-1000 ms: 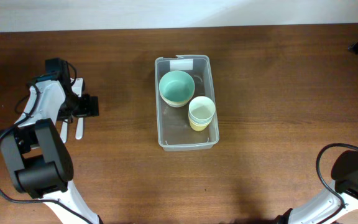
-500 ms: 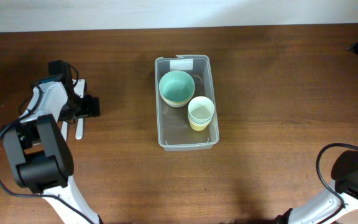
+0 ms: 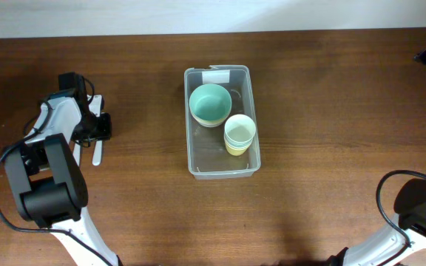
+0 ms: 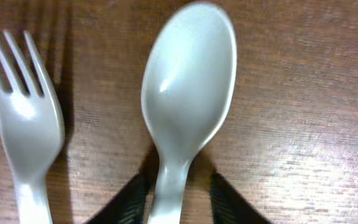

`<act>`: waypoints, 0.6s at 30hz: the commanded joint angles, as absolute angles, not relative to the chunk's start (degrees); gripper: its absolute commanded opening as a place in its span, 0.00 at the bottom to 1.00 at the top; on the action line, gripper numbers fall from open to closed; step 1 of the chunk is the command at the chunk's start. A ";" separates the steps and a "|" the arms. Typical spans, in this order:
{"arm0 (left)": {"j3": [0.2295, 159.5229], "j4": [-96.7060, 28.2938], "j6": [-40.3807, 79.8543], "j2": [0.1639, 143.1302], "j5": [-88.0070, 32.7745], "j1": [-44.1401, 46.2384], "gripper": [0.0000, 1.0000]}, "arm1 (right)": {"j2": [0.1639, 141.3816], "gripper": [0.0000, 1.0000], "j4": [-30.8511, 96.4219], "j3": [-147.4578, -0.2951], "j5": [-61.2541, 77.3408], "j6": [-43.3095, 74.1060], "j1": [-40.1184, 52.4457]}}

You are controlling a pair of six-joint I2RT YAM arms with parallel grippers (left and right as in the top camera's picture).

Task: Pack container
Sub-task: 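Lower the left gripper to the white spoon and grasp it, then carry the white spoon into the container and release it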

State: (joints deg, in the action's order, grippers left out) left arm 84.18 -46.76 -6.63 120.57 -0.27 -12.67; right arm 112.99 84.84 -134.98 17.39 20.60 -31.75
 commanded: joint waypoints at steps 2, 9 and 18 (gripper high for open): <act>87.79 -50.85 -5.37 122.23 -1.43 -12.80 0.19 | 113.19 0.99 84.66 -135.11 17.28 20.45 -31.90; 99.85 -63.68 -5.23 121.86 -5.54 -12.75 0.01 | 113.19 0.99 84.66 -135.11 17.28 20.45 -31.90; 116.81 -78.78 -12.56 113.56 -12.88 -3.57 0.01 | 113.19 0.99 84.66 -135.11 17.28 20.45 -31.90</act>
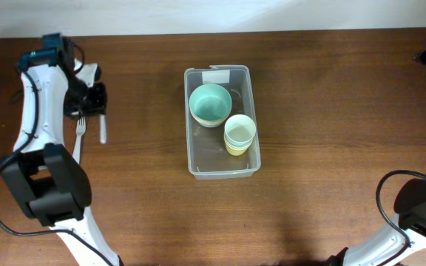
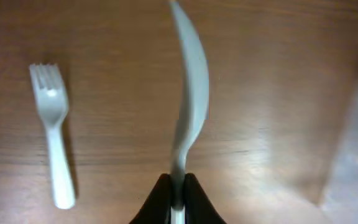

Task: Pack container
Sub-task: 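Carry the white spoon into the container and release it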

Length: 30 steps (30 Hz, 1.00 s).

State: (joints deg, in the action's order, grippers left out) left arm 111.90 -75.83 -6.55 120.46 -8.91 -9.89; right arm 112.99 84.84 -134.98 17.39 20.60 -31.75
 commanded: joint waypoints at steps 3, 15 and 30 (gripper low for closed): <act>117.38 -81.38 -20.97 107.46 -12.51 5.28 0.01 | 113.19 0.99 84.66 -135.11 17.28 20.45 -31.90; 113.23 -85.78 -40.49 104.92 -7.70 32.45 0.01 | 113.19 0.99 84.66 -135.11 17.28 20.45 -31.90; 95.35 -70.17 -61.47 104.97 -7.64 38.83 0.05 | 113.19 0.99 84.66 -135.11 17.28 20.45 -31.90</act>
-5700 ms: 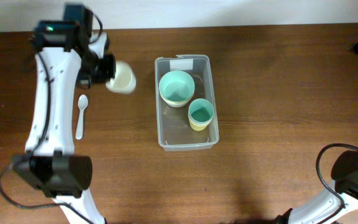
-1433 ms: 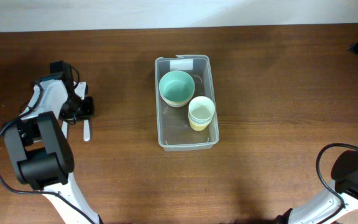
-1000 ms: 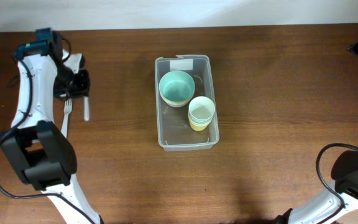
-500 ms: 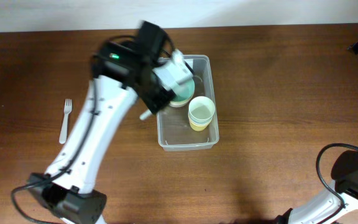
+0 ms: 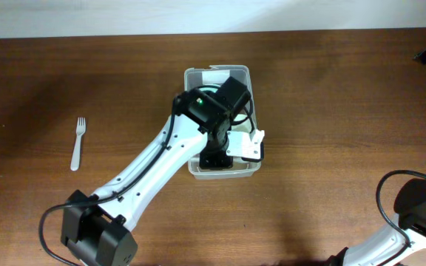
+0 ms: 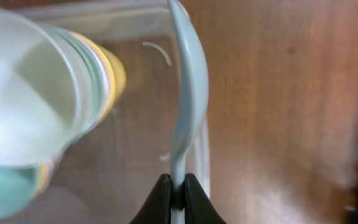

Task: Pack container
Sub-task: 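Carry the white spoon into the container and release it, then move the left gripper to the white fork and grasp it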

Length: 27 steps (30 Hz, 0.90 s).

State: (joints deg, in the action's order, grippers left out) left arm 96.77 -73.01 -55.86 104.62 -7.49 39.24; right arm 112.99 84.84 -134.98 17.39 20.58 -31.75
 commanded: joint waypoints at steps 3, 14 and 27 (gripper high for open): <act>94.45 -68.07 -61.45 105.03 -7.66 38.85 0.11 | 113.19 0.99 84.66 -135.11 17.28 20.45 -31.90; 94.61 -68.75 -51.83 104.51 5.56 37.41 0.20 | 113.19 0.99 84.66 -135.11 17.28 20.45 -31.90; 96.68 -74.00 -13.34 97.93 11.46 11.31 1.00 | 113.19 0.99 84.66 -135.11 17.28 20.45 -31.90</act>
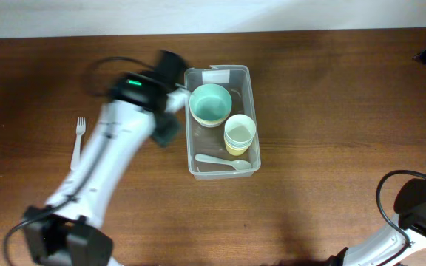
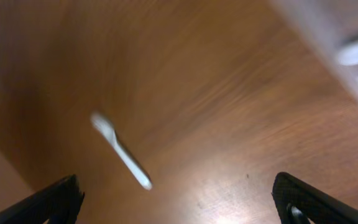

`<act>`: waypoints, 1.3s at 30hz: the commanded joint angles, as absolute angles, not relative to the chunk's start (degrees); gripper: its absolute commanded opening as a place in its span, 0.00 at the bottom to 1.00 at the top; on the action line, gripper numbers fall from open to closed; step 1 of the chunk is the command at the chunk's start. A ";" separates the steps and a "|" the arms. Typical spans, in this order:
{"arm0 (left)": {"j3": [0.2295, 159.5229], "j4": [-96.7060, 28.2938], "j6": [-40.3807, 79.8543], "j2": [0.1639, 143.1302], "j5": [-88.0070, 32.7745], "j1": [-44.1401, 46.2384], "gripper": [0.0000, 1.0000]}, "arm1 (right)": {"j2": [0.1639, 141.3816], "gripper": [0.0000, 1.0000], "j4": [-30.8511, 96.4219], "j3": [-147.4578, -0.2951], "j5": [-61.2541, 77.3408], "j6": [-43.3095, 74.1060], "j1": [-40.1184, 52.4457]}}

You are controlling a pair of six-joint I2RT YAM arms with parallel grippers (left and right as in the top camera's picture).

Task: Pack container
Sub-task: 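Move the left gripper to the white fork and grasp it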

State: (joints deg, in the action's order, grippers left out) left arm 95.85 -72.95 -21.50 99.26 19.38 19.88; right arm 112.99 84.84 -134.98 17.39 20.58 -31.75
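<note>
A clear plastic container stands mid-table holding a teal bowl, stacked cups and a white spoon lying along its near end. A white fork lies on the wood at the left; it also shows blurred in the left wrist view as the fork. My left gripper hangs open and empty just left of the container, its dark fingertips spread wide at the frame's bottom corners. The right gripper is out of view.
The table is dark brown wood with a pale wall edge along the far side. A dark object sits at the far right edge. Part of the right arm's base shows at the lower right corner.
The spoon has left my left gripper and now lies in the container's near end. The gripper has opened and moved from over the container to its left side.
My left gripper stood around the spoon's handle beside the fork at the far left. Then it held the spoon lifted off the table there. Then it held the spoon over the container's near end. Now the spoon lies inside and the gripper is open beside the container.
</note>
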 commanded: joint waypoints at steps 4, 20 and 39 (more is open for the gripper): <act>96.66 -70.78 -13.30 99.66 -0.16 -2.00 1.00 | 113.19 0.99 84.66 -135.11 17.28 20.45 -31.90; 96.64 -61.08 -15.51 122.89 -0.30 -19.29 0.78 | 113.19 0.99 84.66 -135.11 17.28 20.45 -31.90; 96.62 -58.08 -15.49 129.67 2.74 -19.55 0.46 | 113.19 0.99 84.66 -135.11 17.28 20.45 -31.90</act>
